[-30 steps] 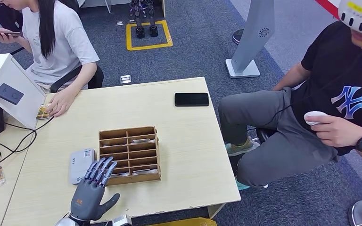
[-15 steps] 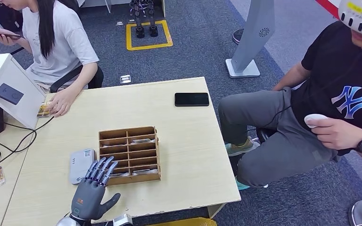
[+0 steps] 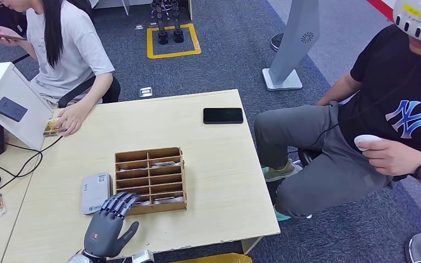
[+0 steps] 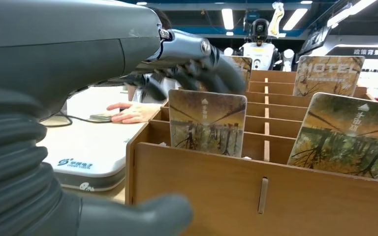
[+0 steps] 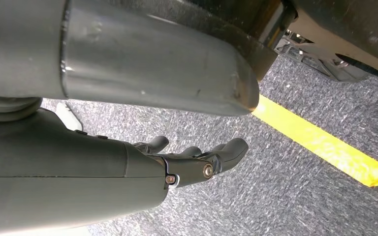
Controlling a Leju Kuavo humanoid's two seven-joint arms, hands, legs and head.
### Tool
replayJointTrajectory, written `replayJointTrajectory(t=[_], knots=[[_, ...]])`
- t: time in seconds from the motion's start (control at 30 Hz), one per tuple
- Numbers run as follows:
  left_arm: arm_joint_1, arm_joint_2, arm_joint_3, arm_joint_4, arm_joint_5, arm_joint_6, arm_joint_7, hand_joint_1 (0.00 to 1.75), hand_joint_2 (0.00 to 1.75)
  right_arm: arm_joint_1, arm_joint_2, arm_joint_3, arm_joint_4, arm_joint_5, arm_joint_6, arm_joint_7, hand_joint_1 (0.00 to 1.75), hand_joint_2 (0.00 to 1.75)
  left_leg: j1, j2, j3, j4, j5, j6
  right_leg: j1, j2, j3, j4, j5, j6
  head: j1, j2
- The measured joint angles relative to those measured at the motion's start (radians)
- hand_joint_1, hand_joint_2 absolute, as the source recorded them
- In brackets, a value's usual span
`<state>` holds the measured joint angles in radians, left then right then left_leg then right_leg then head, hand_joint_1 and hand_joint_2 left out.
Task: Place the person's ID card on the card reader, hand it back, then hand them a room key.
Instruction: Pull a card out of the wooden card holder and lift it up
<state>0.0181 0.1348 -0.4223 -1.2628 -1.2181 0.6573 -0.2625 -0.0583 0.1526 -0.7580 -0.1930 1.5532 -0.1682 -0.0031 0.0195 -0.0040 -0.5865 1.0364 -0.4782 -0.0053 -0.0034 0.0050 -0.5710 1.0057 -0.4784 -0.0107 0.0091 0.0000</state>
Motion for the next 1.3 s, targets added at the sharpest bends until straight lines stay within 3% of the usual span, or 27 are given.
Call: replayJointTrajectory(t=[0.5, 1.13, 1.23, 1.3], knots=[[-0.004, 0.004, 0.000, 0.005, 0.024, 0.001, 0.000, 1.52, 1.75, 0.000, 0.003, 0.000, 0.000, 0.000, -0.003, 0.000, 0.00, 0.00, 0.000, 0.000, 0.000, 0.000, 0.000, 0.000, 0.000, 0.000, 0.000, 0.000, 0.000, 0.000, 0.000, 0.000], [-0.005, 0.005, 0.000, 0.009, 0.070, -0.008, -0.008, 1.74, 1.75, 0.000, 0.003, 0.000, 0.000, 0.000, 0.001, -0.004, 0.00, 0.00, 0.000, 0.000, 0.001, 0.000, 0.000, 0.000, 0.000, 0.000, 0.001, 0.000, 0.000, 0.000, 0.000, 0.000], [-0.020, 0.018, 0.000, 0.008, 0.103, -0.037, -0.042, 1.75, 1.75, -0.003, 0.015, -0.002, 0.000, -0.008, -0.021, 0.002, 0.00, 0.00, 0.000, 0.000, 0.001, 0.000, 0.001, 0.000, 0.000, 0.000, 0.000, 0.000, 0.000, 0.000, 0.000, 0.000], [-0.073, 0.038, 0.000, 0.003, 0.162, -0.106, -0.091, 1.75, 1.75, -0.017, 0.045, -0.011, 0.000, -0.021, -0.068, 0.032, 0.00, 0.00, 0.001, -0.001, -0.001, 0.000, 0.004, -0.001, 0.001, -0.001, -0.002, 0.001, 0.002, -0.002, 0.001, 0.000]])
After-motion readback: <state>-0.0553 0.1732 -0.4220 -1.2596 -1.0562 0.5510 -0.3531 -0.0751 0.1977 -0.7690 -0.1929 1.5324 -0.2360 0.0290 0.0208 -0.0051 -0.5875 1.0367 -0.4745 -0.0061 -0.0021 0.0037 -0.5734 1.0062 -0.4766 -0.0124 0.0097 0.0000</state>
